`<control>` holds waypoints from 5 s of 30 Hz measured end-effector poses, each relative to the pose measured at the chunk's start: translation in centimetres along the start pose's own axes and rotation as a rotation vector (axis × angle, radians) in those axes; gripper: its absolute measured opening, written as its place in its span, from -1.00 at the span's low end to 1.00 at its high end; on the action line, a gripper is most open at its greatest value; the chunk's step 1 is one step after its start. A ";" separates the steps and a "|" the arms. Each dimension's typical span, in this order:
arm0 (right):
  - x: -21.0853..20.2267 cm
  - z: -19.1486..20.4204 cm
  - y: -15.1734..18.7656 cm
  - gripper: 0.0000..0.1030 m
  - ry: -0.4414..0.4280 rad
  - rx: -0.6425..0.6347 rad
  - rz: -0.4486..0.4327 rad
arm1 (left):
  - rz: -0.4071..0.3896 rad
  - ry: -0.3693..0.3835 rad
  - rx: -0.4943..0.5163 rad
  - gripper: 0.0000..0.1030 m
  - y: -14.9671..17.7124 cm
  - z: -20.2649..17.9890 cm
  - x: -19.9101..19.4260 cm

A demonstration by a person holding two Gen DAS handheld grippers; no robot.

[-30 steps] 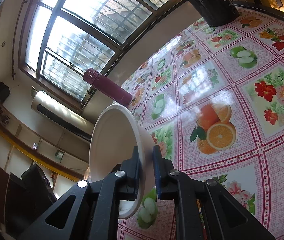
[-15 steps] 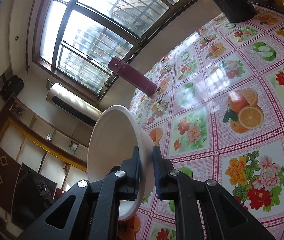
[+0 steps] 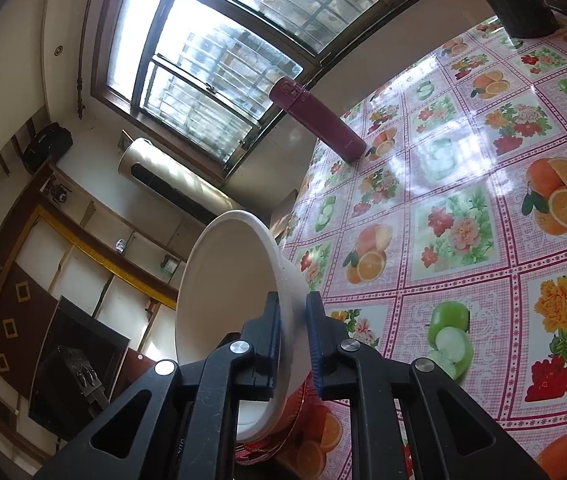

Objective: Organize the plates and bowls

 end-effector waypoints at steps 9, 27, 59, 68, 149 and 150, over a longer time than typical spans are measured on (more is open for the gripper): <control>2.4 2.7 1.9 -0.70 -0.025 -0.032 0.062 | -0.018 -0.051 -0.023 -0.50 0.6 2.9 -1.2; 6.6 5.2 5.2 -0.70 -0.034 -0.069 0.172 | 0.011 -0.112 -0.072 -0.50 2.3 7.4 -1.3; 9.7 5.6 8.6 -0.68 -0.033 -0.084 0.291 | 0.054 -0.128 -0.115 -0.50 3.8 10.1 -1.9; 9.2 5.2 8.8 -0.68 -0.035 -0.068 0.293 | 0.067 -0.132 -0.097 -0.50 4.1 9.7 -1.6; 6.2 5.7 6.7 0.38 0.006 -0.170 0.095 | 0.093 -0.080 -0.064 1.00 4.4 7.6 -0.6; 6.2 5.6 6.7 0.39 0.007 -0.164 0.099 | 0.093 -0.079 -0.067 1.00 4.4 7.6 -0.6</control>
Point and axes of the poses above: each gripper's, at about its wrist camera, not at the fingertips, and x roughly the way its jaws point, z to its left, y to its underside, the point moved 6 cm from there along x, roughly the way its jaws point, and after that the axes turned 1 degree about y, right-handed, at the moved point
